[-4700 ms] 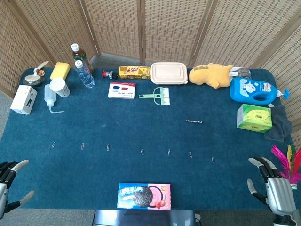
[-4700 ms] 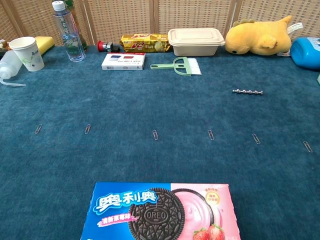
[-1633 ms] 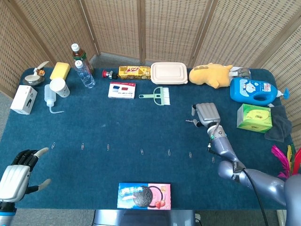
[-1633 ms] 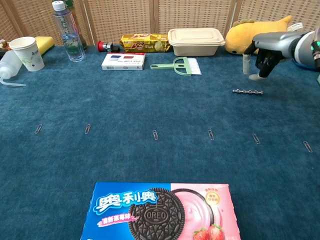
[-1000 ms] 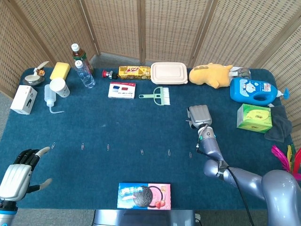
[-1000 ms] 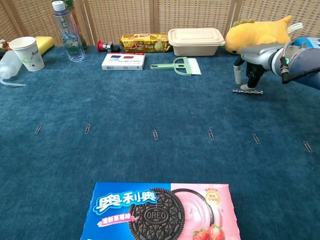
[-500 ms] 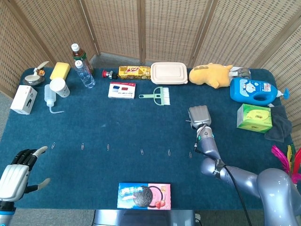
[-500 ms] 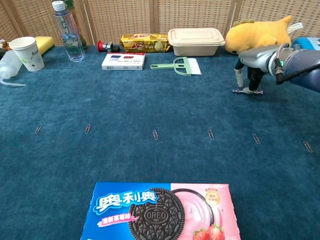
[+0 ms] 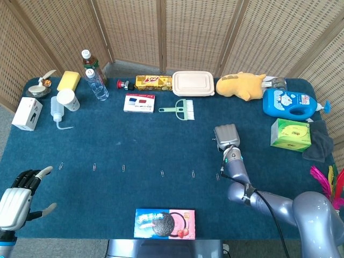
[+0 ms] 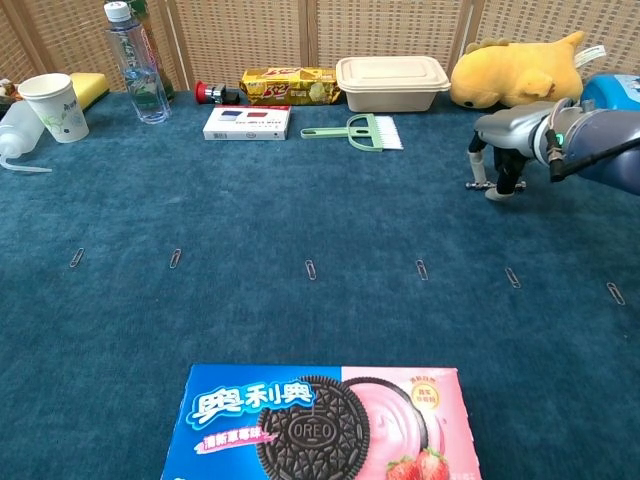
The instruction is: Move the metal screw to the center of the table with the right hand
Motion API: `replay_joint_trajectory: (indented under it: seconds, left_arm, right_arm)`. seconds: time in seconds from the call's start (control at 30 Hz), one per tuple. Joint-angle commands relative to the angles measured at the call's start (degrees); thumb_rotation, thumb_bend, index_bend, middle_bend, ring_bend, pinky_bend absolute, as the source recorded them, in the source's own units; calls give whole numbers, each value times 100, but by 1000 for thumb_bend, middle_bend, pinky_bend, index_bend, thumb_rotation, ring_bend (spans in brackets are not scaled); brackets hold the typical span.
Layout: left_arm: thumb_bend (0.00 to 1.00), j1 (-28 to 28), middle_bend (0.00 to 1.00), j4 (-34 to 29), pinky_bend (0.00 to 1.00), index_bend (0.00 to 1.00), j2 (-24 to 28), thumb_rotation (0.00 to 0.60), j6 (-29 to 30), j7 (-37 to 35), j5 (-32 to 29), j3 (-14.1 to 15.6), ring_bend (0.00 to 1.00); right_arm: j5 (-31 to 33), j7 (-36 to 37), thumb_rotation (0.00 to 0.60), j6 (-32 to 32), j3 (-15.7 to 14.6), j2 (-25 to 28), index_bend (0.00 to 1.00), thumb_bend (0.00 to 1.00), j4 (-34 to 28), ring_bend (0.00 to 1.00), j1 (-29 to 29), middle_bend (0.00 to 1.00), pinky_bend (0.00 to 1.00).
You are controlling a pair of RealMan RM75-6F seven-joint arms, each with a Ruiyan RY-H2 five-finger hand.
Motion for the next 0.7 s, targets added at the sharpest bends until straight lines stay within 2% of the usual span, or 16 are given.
replay_joint_trajectory:
  seconds: [0.03,0.7]
  left_arm:
    - [205,-1,246,3,137,126,-2,600,7,-7,6,-1,180]
    - [205,42,246,107,137,111,6,600,58,-118,-40,31,173]
  right_arm:
    - [4,23,600,10,16,-7,453,374,-16,1000,-4,902,1000]
    - [183,-135,600,-17,110,-198,508,375,239,1000,151,902,1000]
